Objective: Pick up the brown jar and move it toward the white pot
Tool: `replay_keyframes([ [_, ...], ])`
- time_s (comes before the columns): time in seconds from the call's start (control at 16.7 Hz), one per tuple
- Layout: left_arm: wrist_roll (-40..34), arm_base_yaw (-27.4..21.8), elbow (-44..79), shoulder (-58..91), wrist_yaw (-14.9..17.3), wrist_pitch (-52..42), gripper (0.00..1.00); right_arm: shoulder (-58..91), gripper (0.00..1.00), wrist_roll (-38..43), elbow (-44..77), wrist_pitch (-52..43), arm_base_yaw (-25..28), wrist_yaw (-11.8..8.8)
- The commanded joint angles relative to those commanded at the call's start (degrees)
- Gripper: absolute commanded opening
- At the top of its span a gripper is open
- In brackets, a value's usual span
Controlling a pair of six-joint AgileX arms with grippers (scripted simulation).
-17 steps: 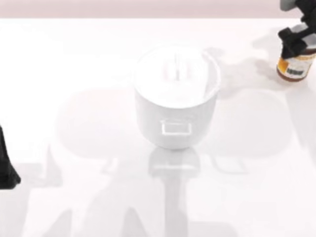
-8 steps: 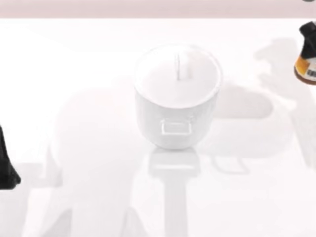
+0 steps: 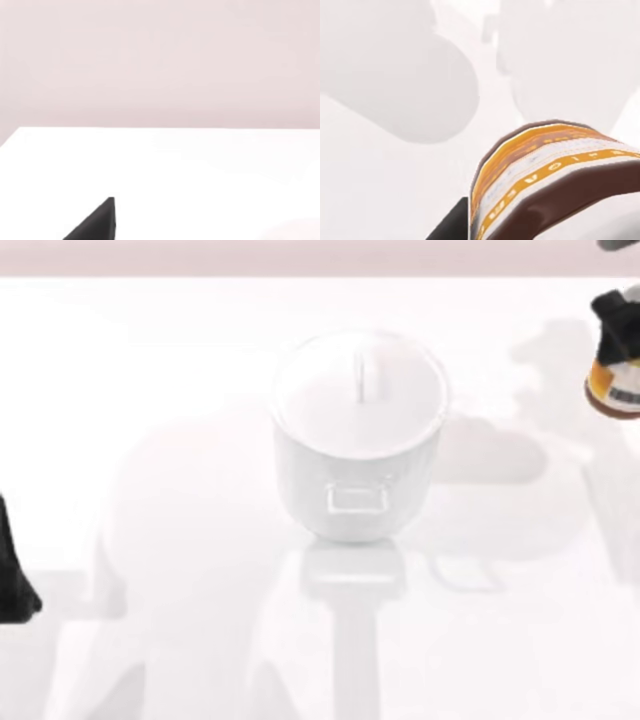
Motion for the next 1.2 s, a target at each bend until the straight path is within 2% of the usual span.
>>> replay_keyframes([
  [0.18,0.00,0.00,0.00,0.00,0.00,0.00,1.00,-1.30,0.00,9.13,-4.21,2.99,3.30,2.72],
  [0.54,0.00,0.00,0.00,0.00,0.00,0.00,1.00,-5.10,0.00,33.76,-15.10,10.79,11.66,9.45],
  [0.72,0.00,0.00,0.00,0.00,0.00,0.00,1.00,-6.66,0.00,40.85,-19.25,13.69,14.76,11.85],
  [0.84,0.00,0.00,0.00,0.00,0.00,0.00,1.00,-7.13,0.00,42.53,-20.45,14.52,15.62,12.52],
  [1.2,0.00,0.00,0.00,0.00,0.00,0.00,1.00,-6.46,0.00,42.46,-21.01,15.42,15.43,12.35],
])
